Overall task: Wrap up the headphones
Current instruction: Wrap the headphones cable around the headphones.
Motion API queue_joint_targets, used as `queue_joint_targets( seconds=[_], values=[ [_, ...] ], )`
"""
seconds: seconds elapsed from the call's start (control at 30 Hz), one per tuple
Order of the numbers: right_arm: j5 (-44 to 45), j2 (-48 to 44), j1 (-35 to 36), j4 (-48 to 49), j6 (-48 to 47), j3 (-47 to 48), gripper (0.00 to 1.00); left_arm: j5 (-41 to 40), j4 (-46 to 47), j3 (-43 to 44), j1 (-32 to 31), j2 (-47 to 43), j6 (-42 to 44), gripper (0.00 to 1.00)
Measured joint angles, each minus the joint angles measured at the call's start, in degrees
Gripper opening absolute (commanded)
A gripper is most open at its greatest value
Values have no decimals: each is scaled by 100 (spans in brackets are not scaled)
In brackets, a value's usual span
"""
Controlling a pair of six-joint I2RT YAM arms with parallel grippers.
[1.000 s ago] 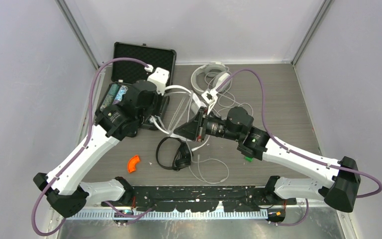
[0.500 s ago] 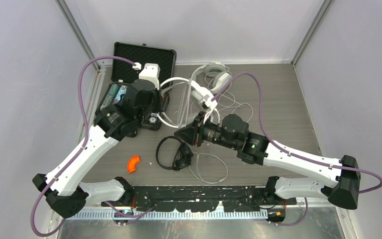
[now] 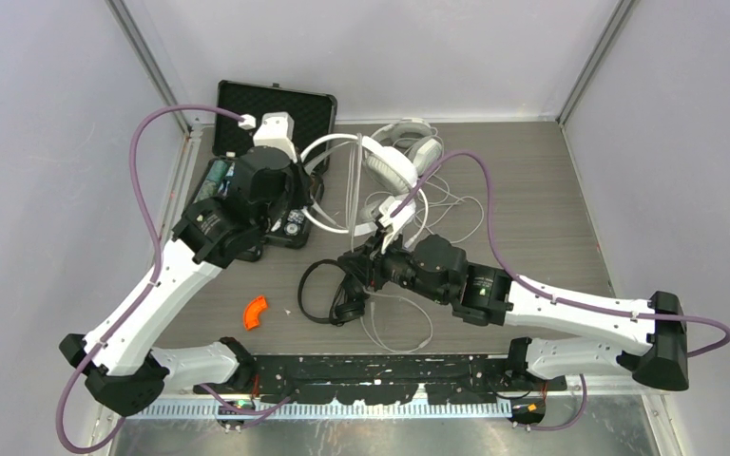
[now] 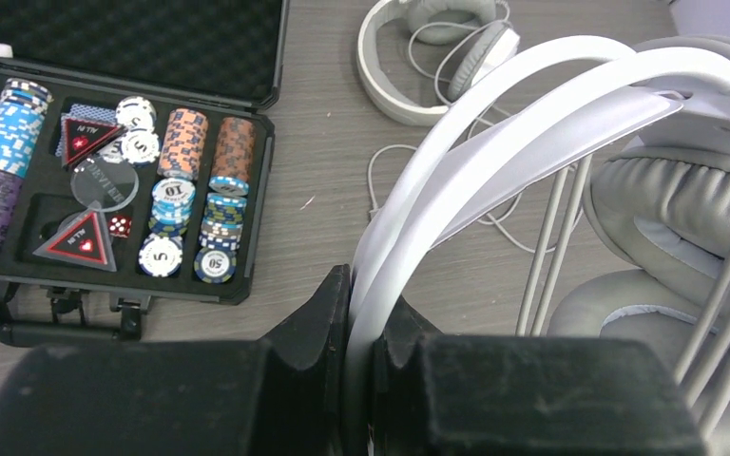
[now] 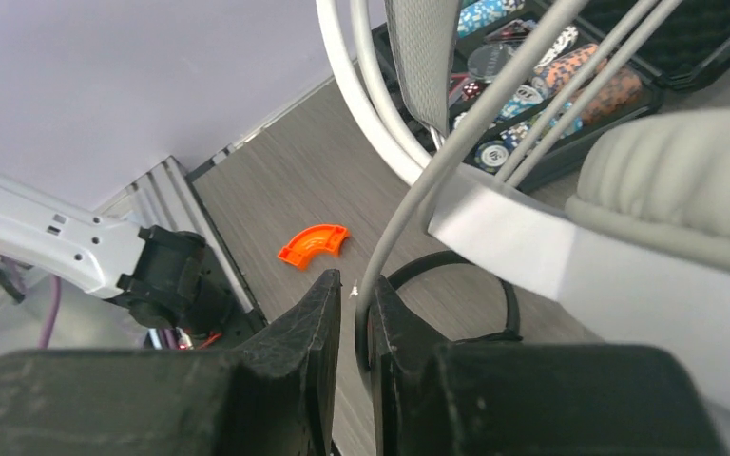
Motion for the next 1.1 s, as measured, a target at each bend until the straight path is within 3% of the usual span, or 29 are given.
queue_joint_targets(
  seconds=[0.47,1.1],
  values=[
    [769,4,378,372,-896,-387,27,28,83,389,0,17,-350,0],
    [1165,332,627,2597,-2227,-2341,34,369,92,859,0,133,-562,0]
  ],
)
